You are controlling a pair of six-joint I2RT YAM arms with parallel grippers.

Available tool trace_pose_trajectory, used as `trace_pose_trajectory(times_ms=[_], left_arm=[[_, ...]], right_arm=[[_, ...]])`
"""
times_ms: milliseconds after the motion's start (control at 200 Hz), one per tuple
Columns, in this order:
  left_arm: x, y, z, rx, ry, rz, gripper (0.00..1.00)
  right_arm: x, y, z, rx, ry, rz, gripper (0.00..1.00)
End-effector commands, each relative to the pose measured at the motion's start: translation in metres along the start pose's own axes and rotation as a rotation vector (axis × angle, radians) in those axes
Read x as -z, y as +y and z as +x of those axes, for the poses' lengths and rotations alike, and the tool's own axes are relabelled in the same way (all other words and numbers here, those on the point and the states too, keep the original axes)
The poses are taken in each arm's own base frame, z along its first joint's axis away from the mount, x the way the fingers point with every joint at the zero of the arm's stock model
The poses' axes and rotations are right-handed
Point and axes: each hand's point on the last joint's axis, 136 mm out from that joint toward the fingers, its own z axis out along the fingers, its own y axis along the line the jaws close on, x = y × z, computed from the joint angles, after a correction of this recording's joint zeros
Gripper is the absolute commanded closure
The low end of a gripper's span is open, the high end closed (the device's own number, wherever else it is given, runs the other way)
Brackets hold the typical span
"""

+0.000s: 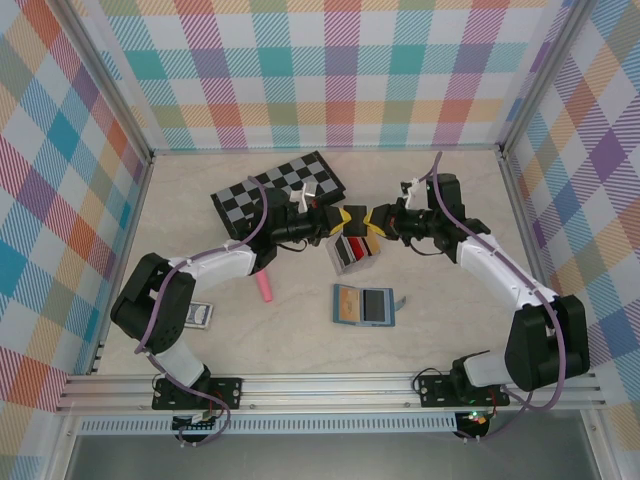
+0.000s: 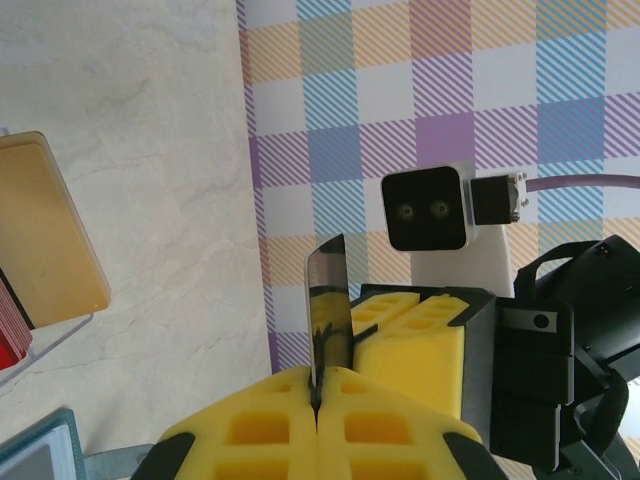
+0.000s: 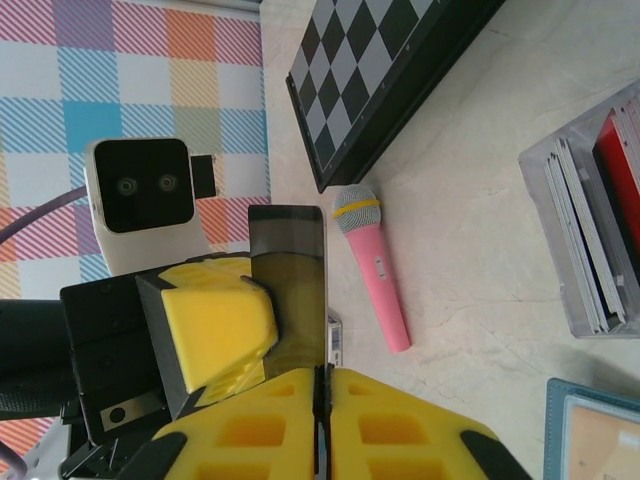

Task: Put the credit cards into the card holder
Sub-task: Pick up the credit card from the storage box.

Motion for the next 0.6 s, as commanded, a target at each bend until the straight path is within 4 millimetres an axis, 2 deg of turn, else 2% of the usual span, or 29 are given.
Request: trace_pose_trajectory(times_ms=[0,110,370,455,495,520,555,595], left_arm=[[0.001,-0.008,0.008,-0.025,0.027,0.014,1.0],[0.001,-0.012,0.011,-0.031,0.049,0.036,1.0],[0.001,-0.024,0.017,-0.049,0.089,0.093,1.0],[0.001,-0.022,0.017,-0.044,0.091,0.085,1.0],[0.001,-0.017,0.018,-0.037,0.09,0.06,0.89],[0.001,-0.012,0.018,-0.031,0.09,0.039,0.86],[0.003,-0.004,0.019,-0.025,0.086,0.006,0.84],[0.006,0.008,0.022,-0.02,0.079,-0.05,0.73]], right_arm=[[-0.001,0.021,0.006,0.055,0.066,-0.103,0.85],[-0.003,0.029,0.009,0.067,0.112,-0.164,0.82],[-0.003,0.032,0.008,0.075,0.134,-0.197,0.83],[-0.002,0.03,0.01,0.075,0.13,-0.186,0.89],[0.0,0.03,0.011,0.08,0.13,-0.178,0.91],[0.001,0.028,0.012,0.084,0.125,-0.164,0.93],[0.003,0.021,0.012,0.08,0.109,-0.113,0.94],[0.008,0.009,0.014,0.085,0.085,-0.031,0.94]])
